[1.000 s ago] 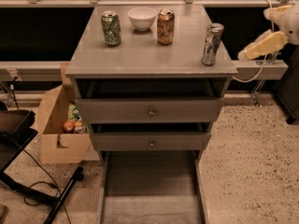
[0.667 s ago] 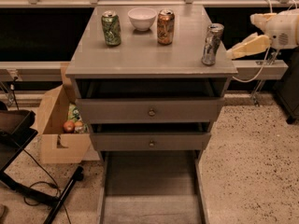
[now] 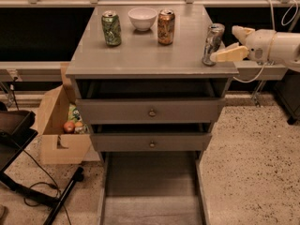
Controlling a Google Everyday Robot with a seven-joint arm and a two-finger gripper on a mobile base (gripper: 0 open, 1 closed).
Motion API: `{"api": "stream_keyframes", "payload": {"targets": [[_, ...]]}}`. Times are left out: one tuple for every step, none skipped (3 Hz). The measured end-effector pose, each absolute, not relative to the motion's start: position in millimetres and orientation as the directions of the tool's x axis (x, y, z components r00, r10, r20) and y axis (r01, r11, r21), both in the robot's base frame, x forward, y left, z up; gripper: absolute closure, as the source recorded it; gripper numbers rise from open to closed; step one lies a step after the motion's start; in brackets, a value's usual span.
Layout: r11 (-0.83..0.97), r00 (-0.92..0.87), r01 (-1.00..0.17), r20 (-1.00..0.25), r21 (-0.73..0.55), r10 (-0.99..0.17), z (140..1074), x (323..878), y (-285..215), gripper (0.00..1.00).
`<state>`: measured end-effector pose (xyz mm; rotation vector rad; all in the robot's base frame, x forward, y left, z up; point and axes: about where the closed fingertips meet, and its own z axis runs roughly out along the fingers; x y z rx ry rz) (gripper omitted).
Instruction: Place redbull can into bottom drawer
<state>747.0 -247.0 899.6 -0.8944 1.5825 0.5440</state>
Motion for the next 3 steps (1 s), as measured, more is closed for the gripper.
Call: {"api": "stream_keyframes", "payload": {"targets": [[0.607, -0.003, -0.787, -0.982, -0.112, -0.186, 893.7, 777.7, -241.1, 0.26], [0.608, 0.003, -0.787, -0.985, -0.107, -0.170, 896.5, 791.0, -239.0, 0.49], [0.610, -0.003, -0.784, -0.983, -0.112, -0.185, 912.2, 791.7, -242.4, 0.80]]}}
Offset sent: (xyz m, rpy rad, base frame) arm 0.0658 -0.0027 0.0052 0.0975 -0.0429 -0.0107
